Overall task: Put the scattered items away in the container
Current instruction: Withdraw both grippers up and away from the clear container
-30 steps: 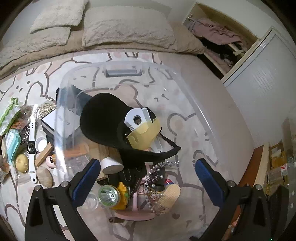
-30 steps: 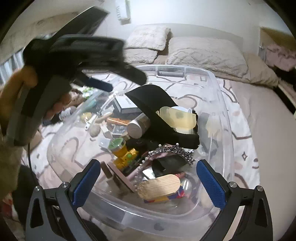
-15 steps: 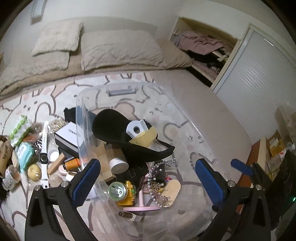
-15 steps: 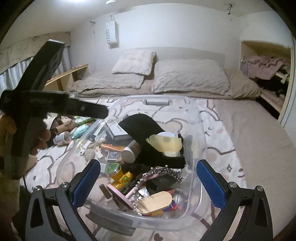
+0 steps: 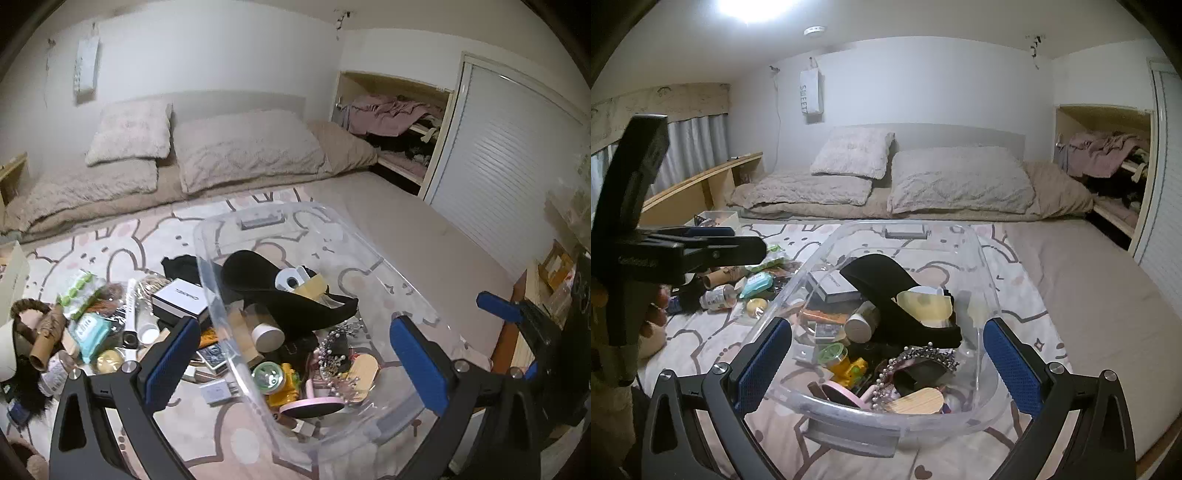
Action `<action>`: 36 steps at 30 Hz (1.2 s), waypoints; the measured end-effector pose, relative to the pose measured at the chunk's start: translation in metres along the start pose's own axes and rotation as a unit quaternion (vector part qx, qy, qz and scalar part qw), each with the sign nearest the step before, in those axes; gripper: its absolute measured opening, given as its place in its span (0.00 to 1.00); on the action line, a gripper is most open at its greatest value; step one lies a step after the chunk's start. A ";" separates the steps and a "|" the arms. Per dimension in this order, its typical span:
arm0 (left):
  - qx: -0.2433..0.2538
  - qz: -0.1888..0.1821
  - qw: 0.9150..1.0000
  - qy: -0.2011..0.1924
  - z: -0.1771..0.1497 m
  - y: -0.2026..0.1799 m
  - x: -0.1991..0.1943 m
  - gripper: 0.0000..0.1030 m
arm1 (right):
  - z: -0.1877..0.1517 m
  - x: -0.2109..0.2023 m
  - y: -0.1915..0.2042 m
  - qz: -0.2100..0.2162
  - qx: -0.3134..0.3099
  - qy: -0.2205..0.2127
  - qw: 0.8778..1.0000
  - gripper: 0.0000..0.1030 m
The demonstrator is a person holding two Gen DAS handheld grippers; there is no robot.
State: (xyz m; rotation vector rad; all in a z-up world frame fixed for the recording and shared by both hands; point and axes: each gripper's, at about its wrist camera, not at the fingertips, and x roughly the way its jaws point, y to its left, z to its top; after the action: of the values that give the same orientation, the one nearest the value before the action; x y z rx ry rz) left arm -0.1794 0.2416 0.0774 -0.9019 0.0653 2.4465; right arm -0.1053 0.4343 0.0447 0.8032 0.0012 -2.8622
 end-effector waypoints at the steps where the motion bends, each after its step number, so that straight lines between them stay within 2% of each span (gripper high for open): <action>1: 0.003 0.005 1.000 -0.004 -0.003 0.000 -0.004 1.00 | -0.001 -0.001 0.003 -0.002 -0.003 0.000 1.000 1.00; 11: 0.036 0.035 0.998 -0.041 -0.043 -0.002 -0.043 1.00 | -0.009 -0.018 0.030 -0.017 -0.002 -0.011 1.000 1.00; 16: 0.030 0.025 0.998 -0.044 -0.060 0.007 -0.053 1.00 | -0.015 -0.027 0.039 -0.028 -0.007 -0.022 0.999 1.00; 23: 0.023 0.036 0.998 -0.052 -0.079 0.018 -0.065 1.00 | -0.025 -0.034 0.050 -0.040 -0.006 -0.030 0.999 1.00; 36: 0.020 0.037 0.997 -0.067 -0.099 0.030 -0.083 1.00 | -0.035 -0.053 0.057 -0.050 0.022 -0.051 0.997 1.00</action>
State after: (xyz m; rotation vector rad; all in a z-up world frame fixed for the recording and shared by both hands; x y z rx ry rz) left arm -0.0829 0.1558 0.0477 -0.7275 0.1004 2.5588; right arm -0.0332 0.3885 0.0446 0.6816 -0.0356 -3.0047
